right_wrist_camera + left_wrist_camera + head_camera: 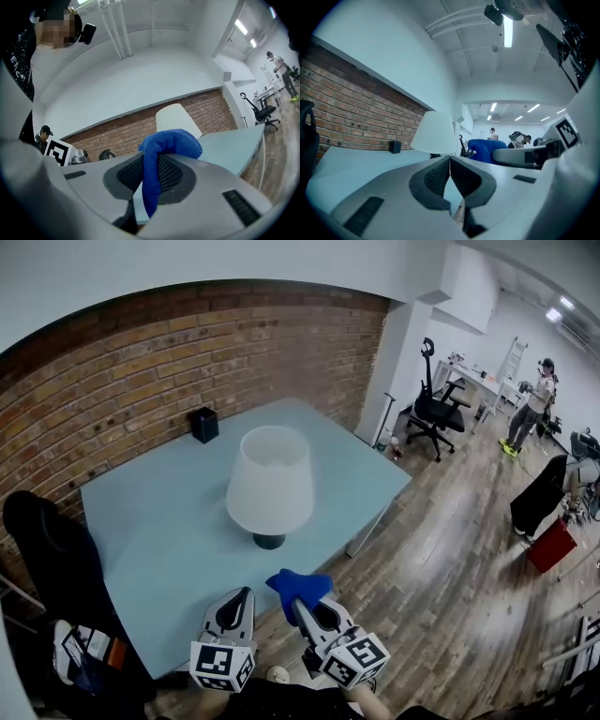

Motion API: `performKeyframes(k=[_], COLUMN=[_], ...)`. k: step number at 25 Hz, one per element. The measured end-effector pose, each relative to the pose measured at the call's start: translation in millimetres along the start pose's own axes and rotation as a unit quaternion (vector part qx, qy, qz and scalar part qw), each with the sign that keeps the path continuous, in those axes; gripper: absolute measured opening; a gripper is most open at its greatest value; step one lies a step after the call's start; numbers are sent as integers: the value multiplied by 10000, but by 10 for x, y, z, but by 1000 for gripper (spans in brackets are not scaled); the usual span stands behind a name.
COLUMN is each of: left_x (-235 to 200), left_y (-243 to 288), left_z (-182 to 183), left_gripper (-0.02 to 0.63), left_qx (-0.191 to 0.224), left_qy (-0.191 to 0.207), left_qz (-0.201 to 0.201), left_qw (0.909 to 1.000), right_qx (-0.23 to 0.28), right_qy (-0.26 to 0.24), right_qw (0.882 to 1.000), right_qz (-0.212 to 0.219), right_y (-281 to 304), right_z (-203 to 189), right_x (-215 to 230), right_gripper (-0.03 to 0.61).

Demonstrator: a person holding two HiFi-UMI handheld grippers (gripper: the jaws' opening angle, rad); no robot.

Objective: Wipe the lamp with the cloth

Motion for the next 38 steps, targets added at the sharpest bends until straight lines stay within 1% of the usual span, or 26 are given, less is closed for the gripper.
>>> performKeyframes(k=[3, 5, 6, 8, 10, 12, 15, 17, 19, 23, 28, 30, 34, 36, 38], left_x=[-58, -108, -139, -212, -279, -329, -423, -499, -581, -791, -991, -1078, -1241, -1303, -1357], left_y=[89, 117, 122, 147, 207, 266, 361, 449, 535, 728, 873, 912, 970, 1014, 1052], left_z=[19, 37, 49, 93, 150, 192, 229, 242, 262, 299, 309, 286, 229, 231, 244], left_gripper=[9, 9, 9, 9, 9, 9, 9, 9, 9, 9, 8, 9, 9, 9, 9], left_qx=[10, -24, -35, -12, 43, 89, 114, 113, 108, 74, 17, -45, -164, -169, -186], left_qy=[15, 5, -1, 6, 17, 9, -14, -72, -107, -90, -69, -53, -56, -44, -11], left_qz=[45, 46, 52, 84, 114, 136, 218, 276, 343, 489, 691, 786, 976, 1026, 1053], left_qw=[10000, 10000, 10000, 10000, 9999, 9999, 9997, 9995, 9993, 9987, 9976, 9969, 9951, 9946, 9943], right_qx=[96, 151, 173, 275, 422, 484, 411, 359, 264, -58, -573, -831, -1340, -1515, -1584], right_qy=[177, 238, 129, -315, -743, -949, -1257, -1504, -1590, -1457, -807, -555, -156, 5, 94], right_qw=[9996, 9987, 9982, 9958, 9920, 9894, 9845, 9799, 9782, 9797, 9833, 9840, 9834, 9821, 9813], right_qz=[199, 423, 565, 809, 924, 984, 1152, 1259, 1308, 1377, 1529, 1475, 1217, 1119, 1094], right_y=[156, 296, 373, 535, 710, 880, 1106, 1239, 1378, 1605, 1618, 1597, 1532, 1507, 1494], right_z=[162, 338, 447, 703, 985, 1241, 1540, 1681, 1755, 1689, 1339, 1143, 747, 604, 523], right_x=[89, 107, 90, 37, 24, 59, 95, 106, 143, 312, 627, 794, 1100, 1209, 1264], right_gripper=[60, 60, 60, 60, 60, 60, 60, 60, 60, 60, 60, 60, 60, 60, 60])
Point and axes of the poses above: the fingertips, and each gripper's own axes: y forward along the fingers, x to its right, z out of its top, the point moved 8 cm from there along -y, backward along the fingers, and after that the axes turned 10 degrees about -z, right-handed, at the moved point
